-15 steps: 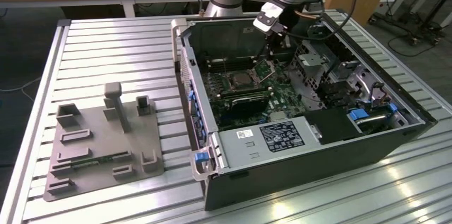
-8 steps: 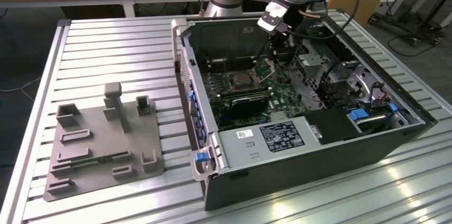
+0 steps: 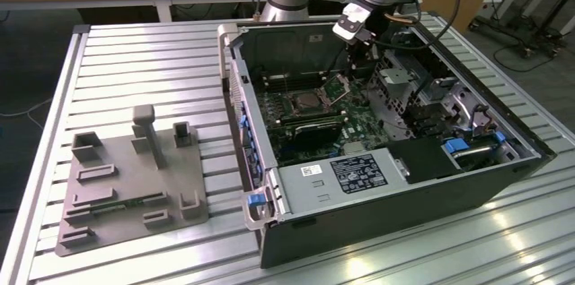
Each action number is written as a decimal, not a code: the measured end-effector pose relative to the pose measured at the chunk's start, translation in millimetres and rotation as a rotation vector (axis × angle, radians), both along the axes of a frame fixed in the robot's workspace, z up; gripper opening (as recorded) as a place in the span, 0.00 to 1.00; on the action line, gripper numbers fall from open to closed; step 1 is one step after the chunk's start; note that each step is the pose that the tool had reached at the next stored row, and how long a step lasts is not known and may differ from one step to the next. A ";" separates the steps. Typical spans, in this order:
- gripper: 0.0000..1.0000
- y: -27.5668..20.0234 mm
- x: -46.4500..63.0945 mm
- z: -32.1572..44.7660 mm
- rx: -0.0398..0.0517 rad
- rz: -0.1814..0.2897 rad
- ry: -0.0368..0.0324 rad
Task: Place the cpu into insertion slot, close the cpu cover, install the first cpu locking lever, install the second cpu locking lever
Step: 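Close the cpu cover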
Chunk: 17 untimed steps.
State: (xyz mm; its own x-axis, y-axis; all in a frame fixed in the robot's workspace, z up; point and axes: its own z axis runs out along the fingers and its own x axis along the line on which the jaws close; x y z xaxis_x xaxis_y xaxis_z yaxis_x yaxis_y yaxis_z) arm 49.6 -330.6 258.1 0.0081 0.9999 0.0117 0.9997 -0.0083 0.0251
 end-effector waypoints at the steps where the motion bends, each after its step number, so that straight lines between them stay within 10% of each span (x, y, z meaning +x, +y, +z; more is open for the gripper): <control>1: 0.10 0.1 0.7 -0.3 -0.0001 0.000 0.0000; 17: 0.10 -1.0 7.0 -9.0 -0.0002 0.004 0.0039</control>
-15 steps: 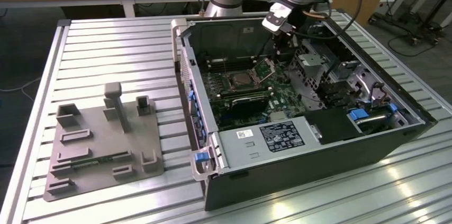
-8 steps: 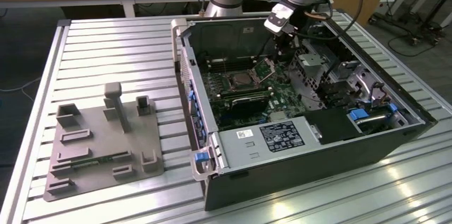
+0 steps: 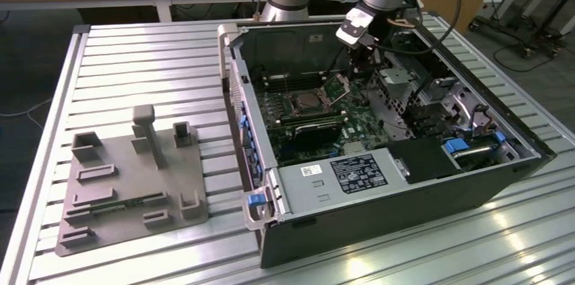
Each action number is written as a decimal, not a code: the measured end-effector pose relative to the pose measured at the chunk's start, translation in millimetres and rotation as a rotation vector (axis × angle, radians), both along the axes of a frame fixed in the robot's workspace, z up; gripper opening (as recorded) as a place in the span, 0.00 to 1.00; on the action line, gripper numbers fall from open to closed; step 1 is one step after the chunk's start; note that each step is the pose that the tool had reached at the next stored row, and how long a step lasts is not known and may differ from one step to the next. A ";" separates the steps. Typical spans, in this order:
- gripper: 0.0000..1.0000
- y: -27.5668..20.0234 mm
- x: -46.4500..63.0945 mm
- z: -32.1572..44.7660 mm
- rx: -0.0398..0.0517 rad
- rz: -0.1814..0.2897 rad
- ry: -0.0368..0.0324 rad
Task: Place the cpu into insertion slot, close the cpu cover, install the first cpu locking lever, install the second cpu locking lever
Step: 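Close the cpu cover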
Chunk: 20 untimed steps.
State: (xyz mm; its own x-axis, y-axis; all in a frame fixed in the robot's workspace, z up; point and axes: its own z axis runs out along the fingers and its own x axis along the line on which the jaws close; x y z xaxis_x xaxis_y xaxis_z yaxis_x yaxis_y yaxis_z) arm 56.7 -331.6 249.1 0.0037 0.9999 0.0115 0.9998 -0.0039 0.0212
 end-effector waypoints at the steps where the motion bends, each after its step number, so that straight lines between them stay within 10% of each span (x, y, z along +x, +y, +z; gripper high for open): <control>1: 0.10 -0.5 0.1 -0.7 -0.0001 0.000 0.0013; 20: 0.10 -2.9 -1.4 -11.0 0.0001 -0.002 0.0251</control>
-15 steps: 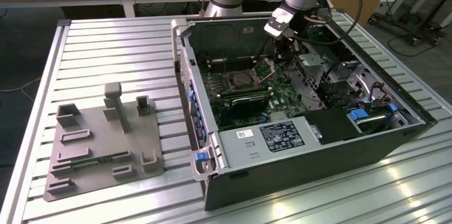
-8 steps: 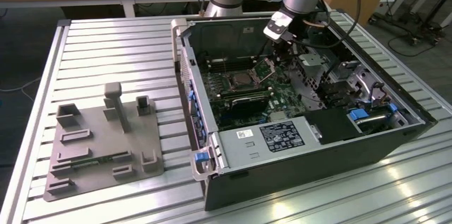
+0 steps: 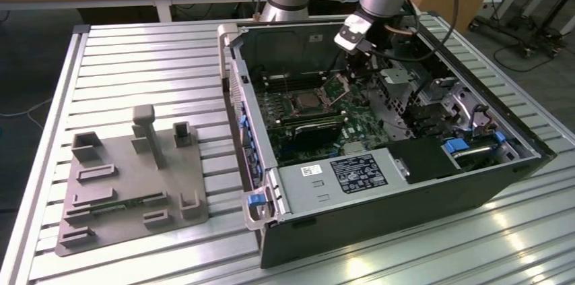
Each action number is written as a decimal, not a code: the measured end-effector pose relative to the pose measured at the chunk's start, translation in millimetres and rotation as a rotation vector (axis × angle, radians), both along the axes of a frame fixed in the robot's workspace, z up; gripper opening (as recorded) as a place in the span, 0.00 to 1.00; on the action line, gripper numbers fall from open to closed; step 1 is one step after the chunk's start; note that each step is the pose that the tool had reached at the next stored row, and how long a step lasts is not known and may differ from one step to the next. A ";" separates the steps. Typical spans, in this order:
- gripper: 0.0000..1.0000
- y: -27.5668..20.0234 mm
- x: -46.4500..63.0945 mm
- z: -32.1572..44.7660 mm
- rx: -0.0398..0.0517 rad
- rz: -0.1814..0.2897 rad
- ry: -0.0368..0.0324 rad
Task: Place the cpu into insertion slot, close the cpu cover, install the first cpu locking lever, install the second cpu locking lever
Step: 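Close the cpu cover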
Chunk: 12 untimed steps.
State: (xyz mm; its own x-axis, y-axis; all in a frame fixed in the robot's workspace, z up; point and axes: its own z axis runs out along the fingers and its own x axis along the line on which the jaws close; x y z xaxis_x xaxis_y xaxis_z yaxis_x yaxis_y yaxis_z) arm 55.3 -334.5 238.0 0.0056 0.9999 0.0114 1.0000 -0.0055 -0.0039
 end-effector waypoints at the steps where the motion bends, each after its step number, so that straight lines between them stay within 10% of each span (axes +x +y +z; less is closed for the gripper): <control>1: 0.10 0.0 -0.7 0.3 0.0002 0.000 0.0002; 12: 0.10 0.0 -8.5 0.5 0.0001 0.000 0.0058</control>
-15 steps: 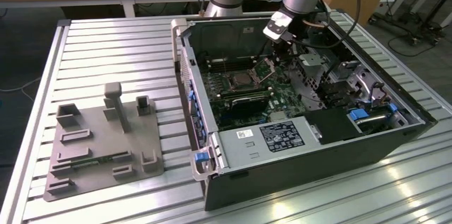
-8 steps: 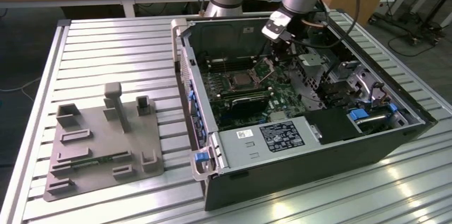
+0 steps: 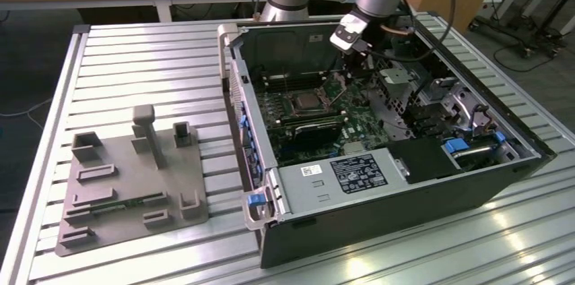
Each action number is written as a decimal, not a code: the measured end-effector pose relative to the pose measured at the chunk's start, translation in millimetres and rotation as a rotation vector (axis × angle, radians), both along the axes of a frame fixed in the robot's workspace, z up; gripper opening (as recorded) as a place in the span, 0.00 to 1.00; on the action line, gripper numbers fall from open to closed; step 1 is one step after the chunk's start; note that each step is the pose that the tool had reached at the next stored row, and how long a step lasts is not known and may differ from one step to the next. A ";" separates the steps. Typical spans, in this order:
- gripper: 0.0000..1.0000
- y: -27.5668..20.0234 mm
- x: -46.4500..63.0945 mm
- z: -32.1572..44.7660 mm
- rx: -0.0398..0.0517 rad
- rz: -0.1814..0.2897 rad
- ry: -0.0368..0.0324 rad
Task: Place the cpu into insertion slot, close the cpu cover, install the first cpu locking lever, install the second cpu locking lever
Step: 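Close the cpu cover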
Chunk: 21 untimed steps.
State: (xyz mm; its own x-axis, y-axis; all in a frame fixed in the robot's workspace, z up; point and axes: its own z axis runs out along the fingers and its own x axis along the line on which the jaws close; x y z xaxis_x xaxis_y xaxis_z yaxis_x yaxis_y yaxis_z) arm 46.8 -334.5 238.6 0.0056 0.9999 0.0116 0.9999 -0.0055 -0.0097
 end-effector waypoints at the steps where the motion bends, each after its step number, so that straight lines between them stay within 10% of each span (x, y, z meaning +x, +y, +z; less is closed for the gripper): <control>1: 0.10 0.0 -1.1 0.0 0.0001 0.000 0.0005; 21: 0.10 0.0 -10.6 -1.5 0.0001 0.000 0.0018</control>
State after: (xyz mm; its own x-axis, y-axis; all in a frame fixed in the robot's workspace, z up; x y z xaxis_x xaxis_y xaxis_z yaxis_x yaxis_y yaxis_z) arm 36.2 -334.5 237.1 0.0056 0.9999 0.0116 0.9999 -0.0055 -0.0114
